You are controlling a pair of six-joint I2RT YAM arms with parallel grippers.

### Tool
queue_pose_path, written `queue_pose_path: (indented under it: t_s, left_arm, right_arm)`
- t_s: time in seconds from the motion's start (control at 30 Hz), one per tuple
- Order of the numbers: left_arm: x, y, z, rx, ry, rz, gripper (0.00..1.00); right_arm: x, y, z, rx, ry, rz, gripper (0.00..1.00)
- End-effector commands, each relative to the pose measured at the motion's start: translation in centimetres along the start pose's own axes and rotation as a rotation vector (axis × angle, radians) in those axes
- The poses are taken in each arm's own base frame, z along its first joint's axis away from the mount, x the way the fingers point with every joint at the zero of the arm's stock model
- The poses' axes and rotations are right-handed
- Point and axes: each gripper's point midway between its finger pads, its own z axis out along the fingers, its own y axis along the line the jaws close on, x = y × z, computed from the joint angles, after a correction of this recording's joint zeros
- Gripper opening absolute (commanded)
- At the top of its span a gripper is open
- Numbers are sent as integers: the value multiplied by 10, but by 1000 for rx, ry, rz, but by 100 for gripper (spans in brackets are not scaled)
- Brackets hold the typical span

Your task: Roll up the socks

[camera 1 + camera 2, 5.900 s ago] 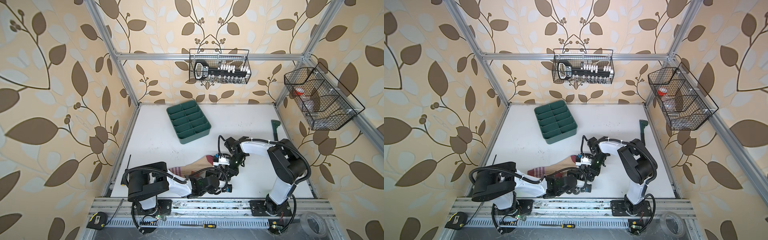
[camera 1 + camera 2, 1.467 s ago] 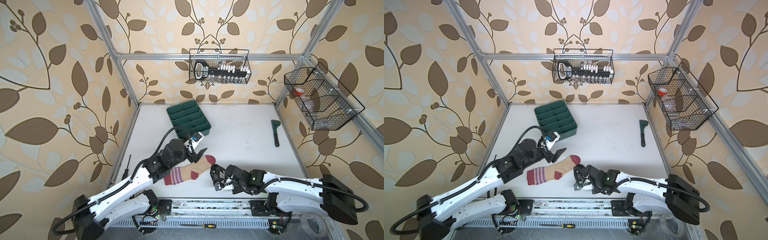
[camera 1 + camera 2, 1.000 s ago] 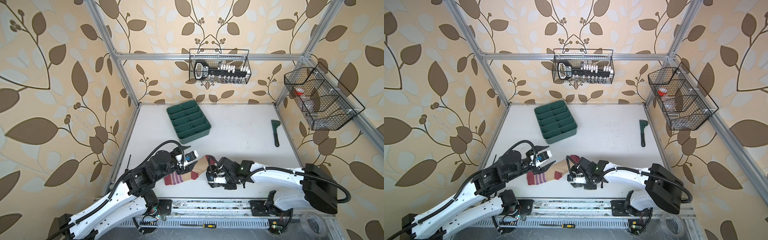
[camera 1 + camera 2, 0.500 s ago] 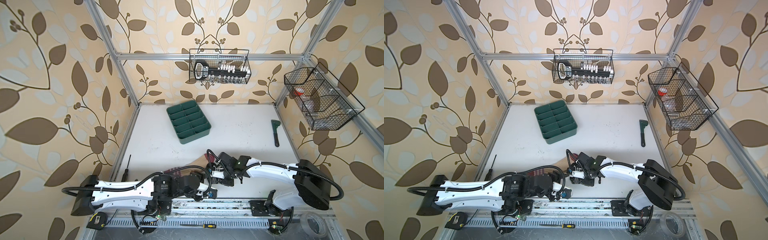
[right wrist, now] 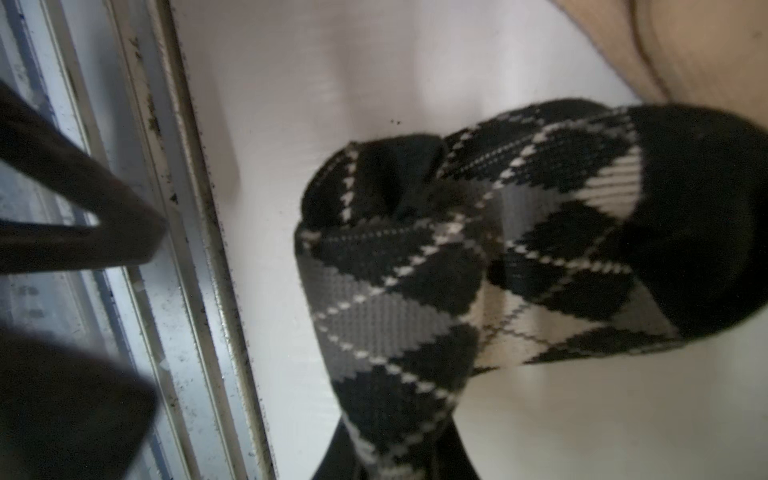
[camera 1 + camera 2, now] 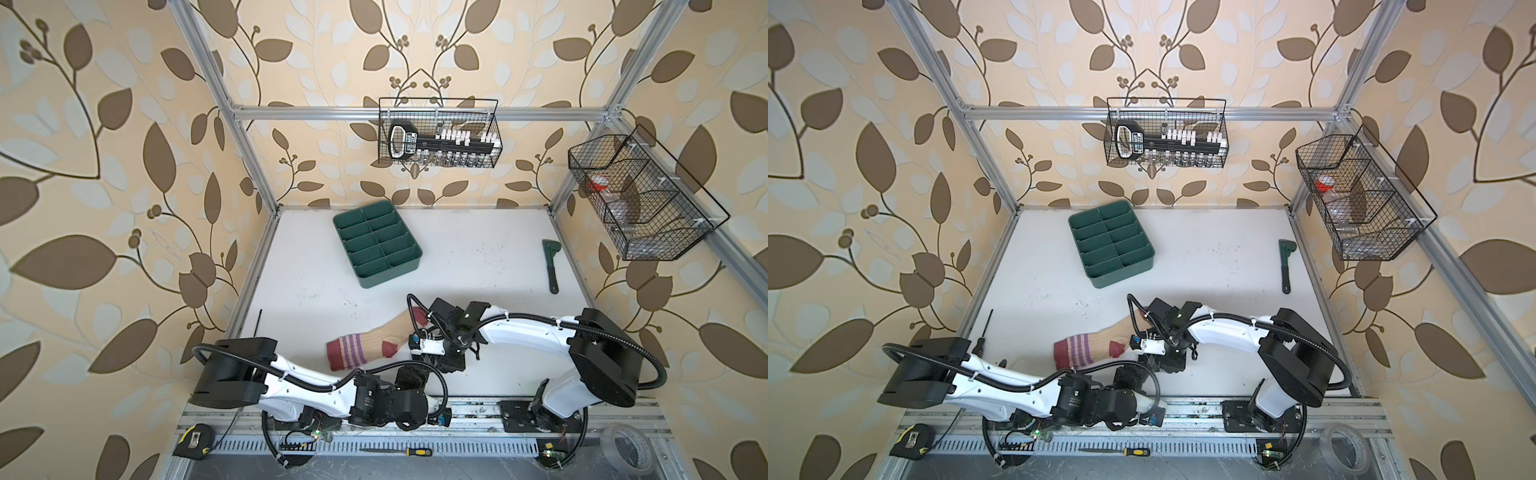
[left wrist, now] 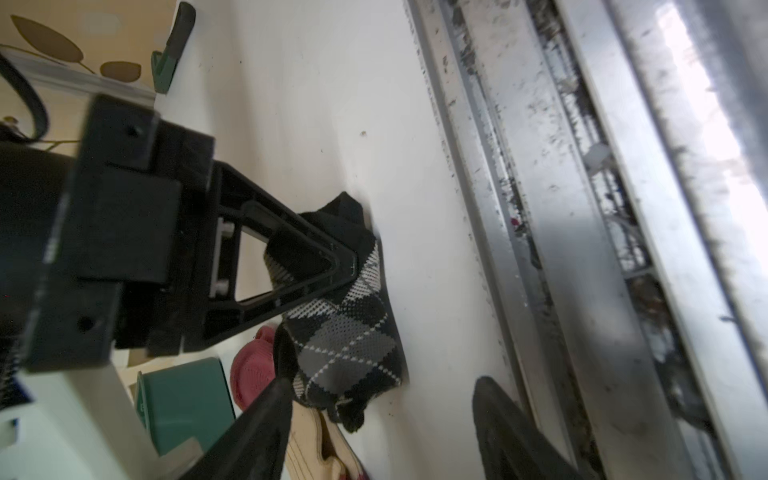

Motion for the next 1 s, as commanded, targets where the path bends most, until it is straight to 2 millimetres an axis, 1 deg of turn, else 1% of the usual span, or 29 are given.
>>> queue_pose_path:
  t_s: [0.0,0.03,0.1,0.27,0.33,0.37,0.47,0.7,0.8,0.9,0.97]
  left_arm:
    - [-7,25,9,-147,8,-93,70]
    - [0,23,16,-157,42,-84,70]
    - [11,25,22,-178,86,-84,66]
    - [25,25,31,-161,116,-107,60]
    - [31,25,39,-159,132,-113,55]
    - [29,24,44,-158,138,-114,50]
    - [23,22,51,-151,125,-120,46]
    - [11,23,56,-154,97,-96,38]
    - [9,23,55,-149,88,-93,26]
    - [8,18,55,-120,85,-103,7]
    - [6,13,55,-84,87,-106,1]
  right_arm:
    - [19,19,5,-96,69,9,0]
    - [19,20,4,-98,62,5,0]
    - [19,22,3,-101,52,-2,0]
    - [20,23,1,-101,34,-15,0]
    - [19,24,0,-104,23,-16,0]
    - [17,25,0,-106,18,-17,0]
    - [14,25,2,-122,11,-7,0]
    - [8,23,8,-153,16,4,0]
    - [7,21,11,-154,17,10,0]
    - [5,14,12,-132,25,28,0]
    - [5,7,11,-98,20,40,0]
